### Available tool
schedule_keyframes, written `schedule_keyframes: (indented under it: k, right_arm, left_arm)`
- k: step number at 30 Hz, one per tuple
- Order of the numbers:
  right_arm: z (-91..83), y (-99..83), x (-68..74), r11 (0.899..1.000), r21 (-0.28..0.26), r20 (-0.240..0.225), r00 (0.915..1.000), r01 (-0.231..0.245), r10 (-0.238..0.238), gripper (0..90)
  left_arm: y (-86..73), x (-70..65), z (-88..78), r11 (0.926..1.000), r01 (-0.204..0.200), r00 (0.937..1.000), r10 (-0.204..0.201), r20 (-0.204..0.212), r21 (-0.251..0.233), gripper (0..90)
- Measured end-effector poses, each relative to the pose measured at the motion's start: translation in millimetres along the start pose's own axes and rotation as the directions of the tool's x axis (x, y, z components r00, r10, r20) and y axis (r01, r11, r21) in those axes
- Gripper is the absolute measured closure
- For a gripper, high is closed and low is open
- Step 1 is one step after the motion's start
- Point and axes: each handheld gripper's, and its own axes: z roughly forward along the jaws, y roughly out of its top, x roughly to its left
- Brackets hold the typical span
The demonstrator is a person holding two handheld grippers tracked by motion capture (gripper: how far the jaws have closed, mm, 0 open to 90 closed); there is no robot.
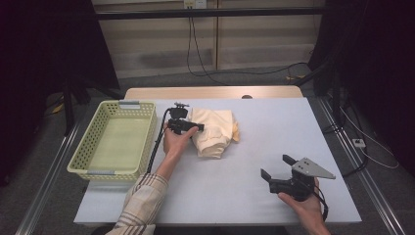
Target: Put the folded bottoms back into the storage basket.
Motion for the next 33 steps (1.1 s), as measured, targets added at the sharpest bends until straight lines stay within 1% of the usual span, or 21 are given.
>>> schedule_keyframes:
  k: [3,5,6,7,10,11,13,14,15,17,20,21,22,23,24,25,27,28,30,32,33]
  right_arm:
    - [0.0,-0.1,0.0,1.0,0.002,-0.001,1.0,0.0,0.0,5.3]
    - [0.2,-0.2,0.0,1.0,0.002,-0.003,1.0,0.0,0.0,5.4]
    - [0.2,-0.2,0.0,1.0,0.002,-0.003,1.0,0.0,0.0,5.4]
    - [0.3,-0.2,0.0,1.0,0.004,-0.003,1.0,0.0,0.0,5.3]
    - [0.3,-0.2,0.4,1.0,0.005,-0.004,1.0,0.003,-0.003,5.5]
    - [0.2,-0.3,0.5,1.0,0.004,-0.004,1.0,0.003,-0.003,5.5]
    - [0.6,-0.4,0.6,1.0,0.006,-0.005,1.0,0.003,-0.003,5.6]
    - [0.7,-0.5,0.4,1.0,0.008,-0.006,1.0,0.006,-0.006,5.6]
    - [1.0,-0.4,0.5,1.0,0.009,-0.006,1.0,0.004,-0.004,5.7]
    - [1.5,-0.4,1.1,1.0,0.011,-0.008,1.0,-0.003,0.003,6.1]
    - [1.6,-0.5,1.3,1.0,0.012,-0.01,0.9999,-0.003,0.003,6.6]
    - [1.8,-0.5,1.3,1.0,0.013,-0.01,0.9999,-0.001,0.001,6.6]
    - [2.0,-0.4,1.3,1.0,0.013,-0.011,0.9999,-0.002,0.002,6.6]
    - [2.1,-0.4,1.4,1.0,0.013,-0.011,0.9999,-0.002,0.002,6.6]
    - [2.2,-0.4,1.3,1.0,0.014,-0.012,0.9999,-0.001,0.001,6.6]
    - [2.2,-0.4,1.3,1.0,0.014,-0.012,0.9999,-0.001,0.001,6.6]
    - [2.4,-0.4,1.1,1.0,0.015,-0.012,0.9999,-0.003,0.003,6.6]
    - [2.5,-0.4,1.0,1.0,0.014,-0.013,0.9999,-0.003,0.003,6.7]
    - [2.8,-0.3,1.0,1.0,0.015,-0.013,0.9999,-0.002,0.003,6.7]
    - [2.6,-0.2,1.1,1.0,0.014,-0.014,0.9999,-0.002,0.002,6.7]
    - [2.1,-0.2,0.9,1.0,0.013,-0.015,0.9999,-0.004,0.004,6.7]
  left_arm:
    - [-0.7,4.2,2.7,0.9997,0.024,0.9996,-0.024,0.013,0.003,35.5]
    - [-1.4,4.0,4.3,0.9993,0.038,0.999,-0.038,0.023,0.002,37.1]
    - [-1.8,4.0,5.2,0.9992,0.038,0.9988,-0.039,0.03,0.01,37.1]
    - [-2.5,4.1,6.5,0.9987,0.048,0.998,-0.049,0.04,0.016,38.1]
    - [-2.8,3.1,6.7,0.9986,0.05,0.9982,-0.051,0.03,0.015,38.0]
    - [-3.0,2.7,7.1,0.9988,0.047,0.9982,-0.048,0.037,0.015,38.1]
    - [-3.5,1.8,8.4,0.9976,0.066,0.9955,-0.067,0.067,0.018,40.9]
    - [-3.2,1.8,8.5,0.9971,0.067,0.9934,-0.07,0.091,0.037,43.8]
    - [-3.8,2.2,9.3,0.9961,0.079,0.9903,-0.083,0.112,0.039,50.0]
    - [-3.3,1.7,9.3,0.9961,0.077,0.9913,-0.081,0.104,0.043,50.5]
    - [-1.8,1.4,9.8,0.9949,0.08,0.9898,-0.087,0.113,0.061,51.5]
    - [-1.3,1.2,10.0,0.994,0.084,0.989,-0.092,0.116,0.069,53.2]
    - [-0.4,0.8,10.4,0.9935,0.08,0.9888,-0.089,0.119,0.081,54.9]
    - [0.1,-0.4,10.7,0.9938,0.075,0.9902,-0.084,0.112,0.083,55.6]
    - [0.3,-1.5,11.3,0.9935,0.07,0.9899,-0.08,0.117,0.09,60.2]
    - [0.4,-3.1,12.2,0.9936,0.065,0.9895,-0.077,0.123,0.092,60.2]
    - [0.7,-5.3,13.2,0.9918,0.062,0.9868,-0.078,0.142,0.112,64.5]
    - [0.6,-6.3,13.8,0.9919,0.057,0.9863,-0.073,0.148,0.114,66.4]
    - [-0.6,-8.1,13.0,0.9928,0.062,0.9876,-0.076,0.138,0.102,69.1]
    - [-1.2,-12.2,12.5,0.996,0.041,0.9922,-0.05,0.114,0.079,70.9]
    - [-0.7,-14.2,11.5,0.9967,0.042,0.9931,-0.049,0.106,0.07,72.8]
